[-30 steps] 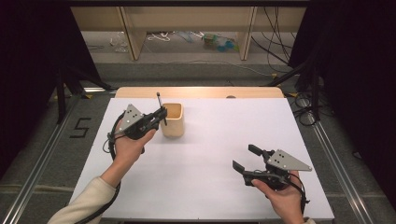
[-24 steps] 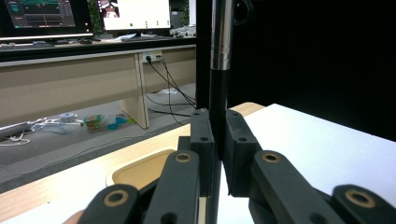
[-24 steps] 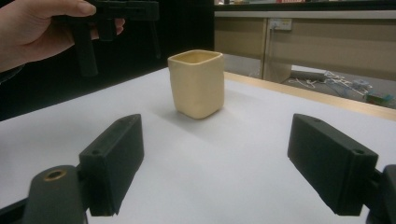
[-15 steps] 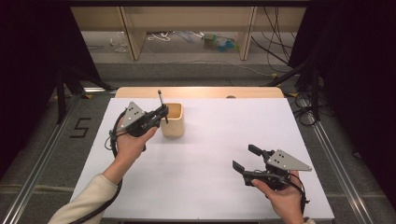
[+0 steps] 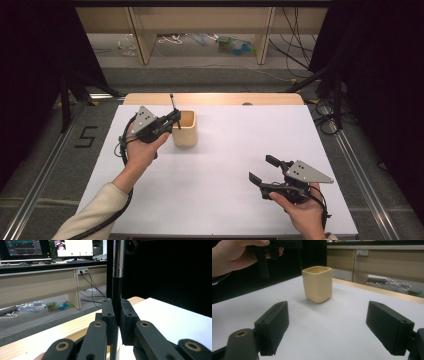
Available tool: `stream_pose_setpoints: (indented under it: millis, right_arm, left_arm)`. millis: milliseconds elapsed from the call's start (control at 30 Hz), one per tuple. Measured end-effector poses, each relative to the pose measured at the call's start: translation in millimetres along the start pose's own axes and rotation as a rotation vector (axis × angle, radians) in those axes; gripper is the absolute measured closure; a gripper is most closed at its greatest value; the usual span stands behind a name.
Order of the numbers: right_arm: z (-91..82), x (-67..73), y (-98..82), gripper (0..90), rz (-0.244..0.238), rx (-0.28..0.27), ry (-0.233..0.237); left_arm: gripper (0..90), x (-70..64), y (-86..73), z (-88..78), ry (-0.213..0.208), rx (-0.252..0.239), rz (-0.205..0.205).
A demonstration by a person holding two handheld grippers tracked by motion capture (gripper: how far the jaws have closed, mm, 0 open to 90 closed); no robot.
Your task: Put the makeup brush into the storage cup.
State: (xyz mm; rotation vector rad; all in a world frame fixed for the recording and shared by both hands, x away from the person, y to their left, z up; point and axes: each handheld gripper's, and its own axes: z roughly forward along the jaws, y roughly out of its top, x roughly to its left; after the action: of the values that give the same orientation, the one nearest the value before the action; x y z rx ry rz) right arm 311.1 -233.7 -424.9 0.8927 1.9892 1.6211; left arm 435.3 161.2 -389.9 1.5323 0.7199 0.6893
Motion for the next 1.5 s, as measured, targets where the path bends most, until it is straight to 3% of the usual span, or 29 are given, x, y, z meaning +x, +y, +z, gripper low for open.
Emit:
stream_pose_setpoints:
  millis: [1500]
  right_arm:
    - [1.7, -0.4, -1.5, 19.7, 0.006, 0.002, 0.011]
  left_arm:
    - [83.8, 10.4, 0.3, 15.3, 0.019, -0.003, -0.001]
